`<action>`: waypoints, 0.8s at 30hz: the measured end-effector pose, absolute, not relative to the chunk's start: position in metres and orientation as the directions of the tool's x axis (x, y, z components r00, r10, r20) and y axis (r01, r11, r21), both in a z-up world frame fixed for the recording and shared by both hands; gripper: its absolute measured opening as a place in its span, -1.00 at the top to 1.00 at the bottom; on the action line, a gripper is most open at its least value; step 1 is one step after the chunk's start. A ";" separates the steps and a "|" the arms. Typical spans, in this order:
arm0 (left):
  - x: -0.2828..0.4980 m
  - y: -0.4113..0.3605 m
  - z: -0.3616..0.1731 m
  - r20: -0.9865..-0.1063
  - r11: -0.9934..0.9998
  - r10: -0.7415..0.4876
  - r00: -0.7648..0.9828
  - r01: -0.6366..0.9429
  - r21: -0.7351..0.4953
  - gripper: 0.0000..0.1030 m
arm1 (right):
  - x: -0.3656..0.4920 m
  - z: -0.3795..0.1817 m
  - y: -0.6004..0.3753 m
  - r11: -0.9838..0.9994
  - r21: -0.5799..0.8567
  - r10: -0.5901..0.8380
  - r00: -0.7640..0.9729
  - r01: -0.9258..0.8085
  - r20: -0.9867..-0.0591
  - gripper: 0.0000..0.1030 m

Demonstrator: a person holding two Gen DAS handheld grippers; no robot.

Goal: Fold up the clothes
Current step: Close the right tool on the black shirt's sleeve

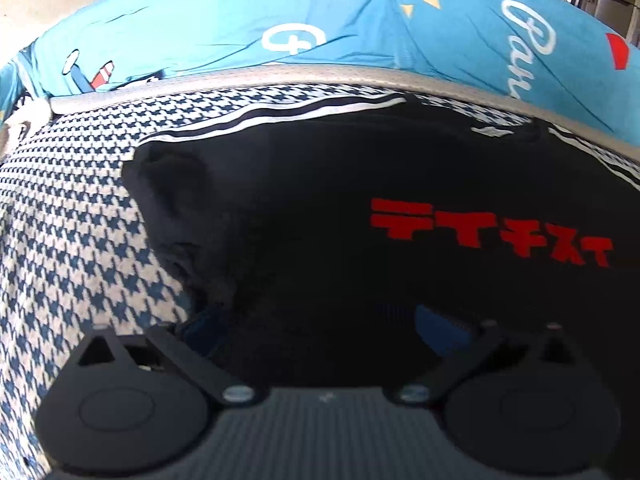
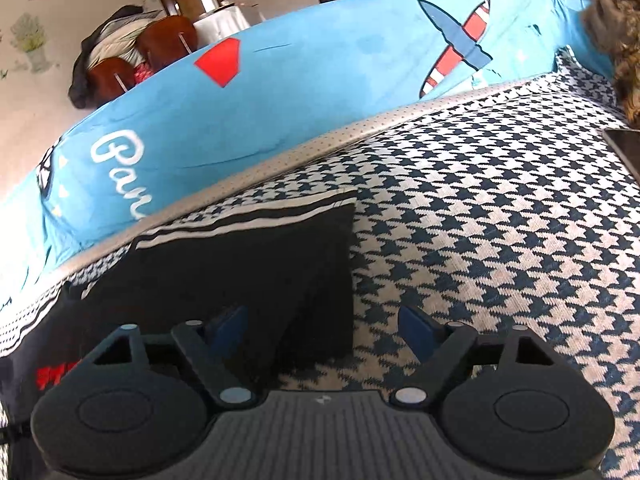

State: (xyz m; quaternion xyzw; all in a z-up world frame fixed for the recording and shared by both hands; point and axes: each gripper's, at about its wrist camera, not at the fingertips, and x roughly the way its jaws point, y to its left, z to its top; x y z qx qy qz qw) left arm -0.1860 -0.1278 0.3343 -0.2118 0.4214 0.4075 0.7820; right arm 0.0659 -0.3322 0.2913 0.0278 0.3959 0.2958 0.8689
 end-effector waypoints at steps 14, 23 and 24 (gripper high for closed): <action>-0.189 -0.129 0.336 -0.852 0.572 0.390 0.351 -0.817 -0.075 -1.00 | 0.079 0.278 -0.310 0.834 0.261 0.521 0.540 -0.486 -0.661 -0.05; -0.190 -0.130 0.335 -0.853 0.569 0.387 0.349 -0.819 -0.077 -1.00 | 0.080 0.277 -0.305 0.812 0.285 0.555 0.520 -0.510 -0.650 0.60; -0.190 -0.130 0.335 -0.854 0.567 0.388 0.348 -0.820 -0.077 -1.00 | 0.080 0.276 -0.305 0.808 0.291 0.560 0.514 -0.513 -0.649 0.66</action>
